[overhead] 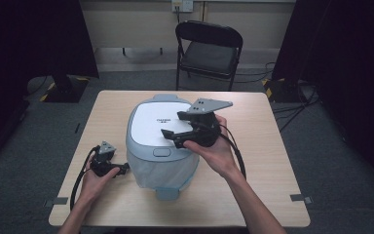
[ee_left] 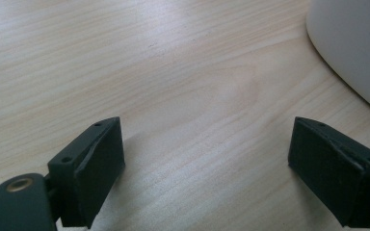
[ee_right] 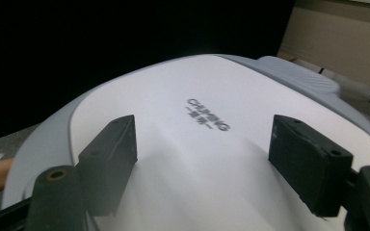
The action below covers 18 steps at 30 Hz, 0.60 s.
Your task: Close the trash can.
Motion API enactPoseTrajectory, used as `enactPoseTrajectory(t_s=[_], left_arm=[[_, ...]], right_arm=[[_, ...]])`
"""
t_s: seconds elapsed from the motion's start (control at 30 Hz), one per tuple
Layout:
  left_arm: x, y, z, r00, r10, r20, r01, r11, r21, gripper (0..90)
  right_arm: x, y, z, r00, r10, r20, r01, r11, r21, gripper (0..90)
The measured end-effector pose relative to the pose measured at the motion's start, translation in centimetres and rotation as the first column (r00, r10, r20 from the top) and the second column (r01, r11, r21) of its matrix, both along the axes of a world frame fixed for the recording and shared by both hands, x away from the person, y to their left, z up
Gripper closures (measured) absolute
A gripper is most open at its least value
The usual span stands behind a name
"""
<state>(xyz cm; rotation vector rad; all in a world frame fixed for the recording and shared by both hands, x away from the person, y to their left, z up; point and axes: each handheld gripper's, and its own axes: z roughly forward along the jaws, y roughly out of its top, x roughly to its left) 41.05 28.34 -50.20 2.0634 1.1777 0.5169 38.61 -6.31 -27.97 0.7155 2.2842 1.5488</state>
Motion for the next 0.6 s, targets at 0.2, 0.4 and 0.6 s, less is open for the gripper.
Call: enactPoseTrajectory(t_s=[0.2, 0.4, 0.6], left_arm=[[0.0, 0.1, 0.0, 1.0000, 0.000, -0.001, 0.000, 1.0000, 0.003, 11.9], [0.0, 0.1, 0.0, 1.0000, 0.001, -0.002, -0.001, 1.0000, 0.001, 11.9], [-0.1, 0.1, 0.0, 1.0000, 0.001, -0.003, -0.001, 1.0000, 0.002, 12.0]], right_arm=[[0.6, -2.0, -0.1, 0.9981, -0.061, -0.008, 0.061, 0.998, 0.009, 24.0], [1.0, -4.7, 0.0, 0.9901, -0.140, -0.007, 0.141, 0.989, 0.036, 23.7], [1.1, -7.3, 0.2, 0.9765, -0.215, -0.003, 0.215, 0.975, 0.047, 23.0]])
